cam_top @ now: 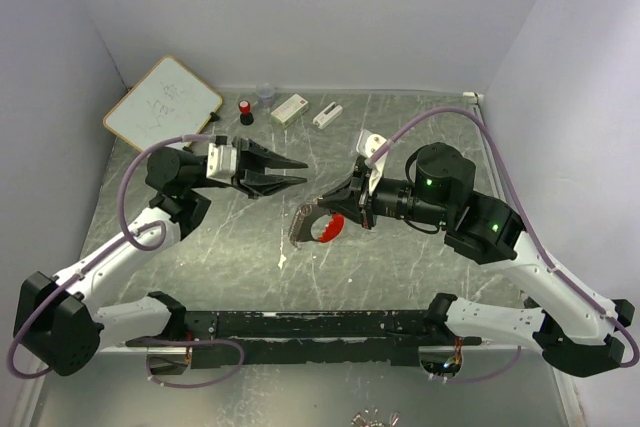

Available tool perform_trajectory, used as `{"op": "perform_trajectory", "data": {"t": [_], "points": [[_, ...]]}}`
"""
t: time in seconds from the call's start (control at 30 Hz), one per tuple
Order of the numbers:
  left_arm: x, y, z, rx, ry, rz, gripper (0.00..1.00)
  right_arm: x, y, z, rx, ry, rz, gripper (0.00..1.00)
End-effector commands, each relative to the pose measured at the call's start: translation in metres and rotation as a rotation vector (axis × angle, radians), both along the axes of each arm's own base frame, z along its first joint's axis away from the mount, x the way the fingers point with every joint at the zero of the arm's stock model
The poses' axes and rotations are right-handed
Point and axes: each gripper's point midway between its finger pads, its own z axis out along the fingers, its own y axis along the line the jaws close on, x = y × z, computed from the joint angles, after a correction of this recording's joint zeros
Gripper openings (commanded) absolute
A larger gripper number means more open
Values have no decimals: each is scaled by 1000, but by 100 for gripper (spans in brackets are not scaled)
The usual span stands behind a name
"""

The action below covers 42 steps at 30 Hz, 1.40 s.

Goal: Remove the keys from the keyring

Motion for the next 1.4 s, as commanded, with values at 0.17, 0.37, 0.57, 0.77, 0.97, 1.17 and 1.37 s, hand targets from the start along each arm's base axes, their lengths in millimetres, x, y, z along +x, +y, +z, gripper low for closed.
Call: {"op": "perform_trajectory", "data": {"t": [0.17, 0.37, 0.57, 0.77, 0.97, 1.17, 1.37], "points": [[-31, -13, 1, 4, -39, -130, 37, -2, 0, 15, 40, -28, 8, 0], [-33, -21, -4, 23, -27, -139, 36, -3, 0, 16, 48, -31, 10, 0], [-36, -22, -6, 20, -25, -153, 36, -2, 0, 16, 46, -31, 8, 0], [-40, -28, -10, 24, -14, -183, 36, -2, 1, 16, 49, -35, 8, 0], [-44, -30, -13, 28, -12, -190, 36, -2, 2, 16, 51, -34, 12, 0], [-51, -26, -13, 21, -22, -212, 36, -2, 2, 14, 51, -34, 11, 0], [-61, -22, -10, 1, -39, -260, 36, -3, 0, 15, 53, -34, 11, 0]]}}
